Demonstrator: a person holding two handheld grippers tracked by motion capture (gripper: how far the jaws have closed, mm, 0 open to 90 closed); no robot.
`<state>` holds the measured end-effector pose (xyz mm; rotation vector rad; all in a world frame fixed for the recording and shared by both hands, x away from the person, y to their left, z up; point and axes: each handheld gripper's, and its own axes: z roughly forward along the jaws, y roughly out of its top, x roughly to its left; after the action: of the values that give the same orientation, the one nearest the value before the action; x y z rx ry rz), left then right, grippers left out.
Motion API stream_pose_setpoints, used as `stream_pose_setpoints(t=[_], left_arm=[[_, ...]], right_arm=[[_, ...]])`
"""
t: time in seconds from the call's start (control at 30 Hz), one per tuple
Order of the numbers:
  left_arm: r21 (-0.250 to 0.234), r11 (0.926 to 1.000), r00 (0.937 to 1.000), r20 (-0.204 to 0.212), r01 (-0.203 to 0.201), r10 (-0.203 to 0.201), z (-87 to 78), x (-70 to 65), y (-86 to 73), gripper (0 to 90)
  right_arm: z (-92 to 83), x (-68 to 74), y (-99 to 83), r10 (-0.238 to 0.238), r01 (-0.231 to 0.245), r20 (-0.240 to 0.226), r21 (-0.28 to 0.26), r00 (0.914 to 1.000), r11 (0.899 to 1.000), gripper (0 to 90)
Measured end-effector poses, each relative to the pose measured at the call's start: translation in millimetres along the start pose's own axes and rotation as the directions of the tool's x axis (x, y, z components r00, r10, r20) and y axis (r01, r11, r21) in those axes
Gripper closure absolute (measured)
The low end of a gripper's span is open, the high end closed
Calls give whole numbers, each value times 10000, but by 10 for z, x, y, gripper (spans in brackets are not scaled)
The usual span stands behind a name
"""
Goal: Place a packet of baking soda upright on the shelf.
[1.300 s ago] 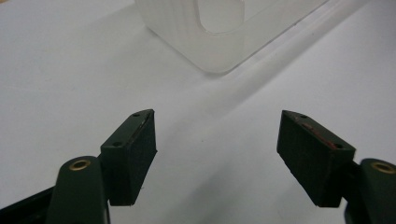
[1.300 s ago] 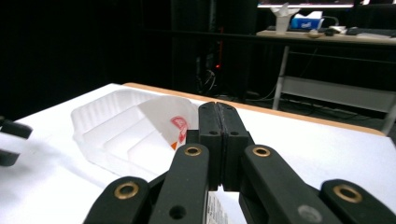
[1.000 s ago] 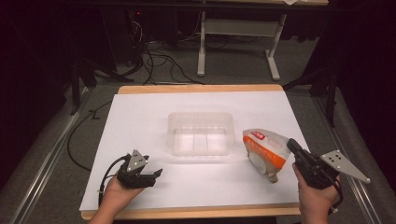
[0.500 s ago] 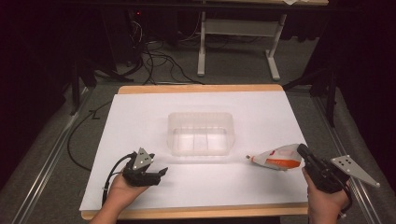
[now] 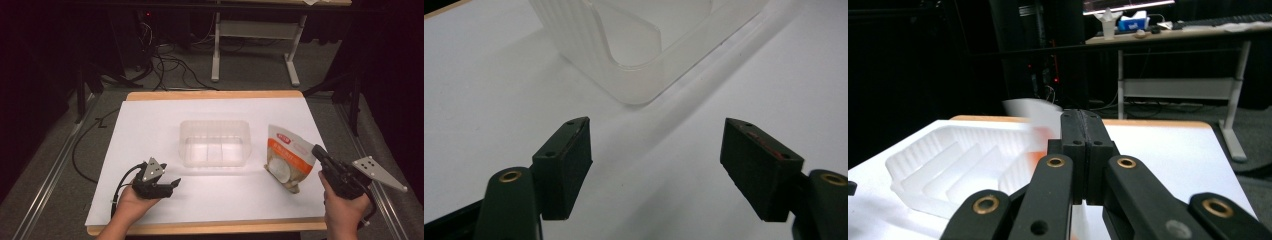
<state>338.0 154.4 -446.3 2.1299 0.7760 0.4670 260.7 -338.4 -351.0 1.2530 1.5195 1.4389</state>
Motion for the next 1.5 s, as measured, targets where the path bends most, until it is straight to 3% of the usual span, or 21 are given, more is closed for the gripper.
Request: stream_pose_setpoints(t=[0.23, 0.5, 0.6, 0.67, 0.8, 0.9, 1.17, 1.23, 1.5], left_arm=[[-75, 10000, 10000, 11, 34, -34, -14, 11, -3, 294], [-143, 9999, 10000, 21, 81, -81, -18, 26, -6, 295], [-125, 9999, 10000, 34, 69, -68, -17, 28, -5, 295], [-110, 9999, 10000, 40, 72, -72, -17, 29, -5, 296], [-74, 10000, 10000, 34, 24, -24, -15, 20, -5, 297], [-75, 10000, 10000, 49, -17, 17, -14, 6, -3, 297], [-25, 9999, 9999, 54, -113, 113, -7, -22, 3, 297], [-5, 9999, 9999, 62, -116, 116, -5, -24, 3, 297], [12, 9998, 9998, 79, -180, 180, -5, -34, 2, 297]], right_arm=[[295, 181, 219, -738, 738, 60, 44, 9973, 9973, 900], [563, 97, 385, -444, 453, 328, -281, 9985, 9986, 900], [613, 95, 337, -440, 445, 308, -165, 9986, 9989, 900], [649, 112, 212, -556, 551, 300, 152, 9980, 9984, 900], [527, 127, 54, -264, 268, 235, -170, 9994, 9995, 900], [397, 179, -40, -619, 621, 287, -85, 9977, 9980, 900], [116, 260, -253, -722, 712, 435, 254, 9964, 9971, 899], [75, 274, -301, -574, 561, 427, 297, 9974, 9980, 893], [69, 344, -406, -783, 760, 362, 621, 9963, 9952, 790]])
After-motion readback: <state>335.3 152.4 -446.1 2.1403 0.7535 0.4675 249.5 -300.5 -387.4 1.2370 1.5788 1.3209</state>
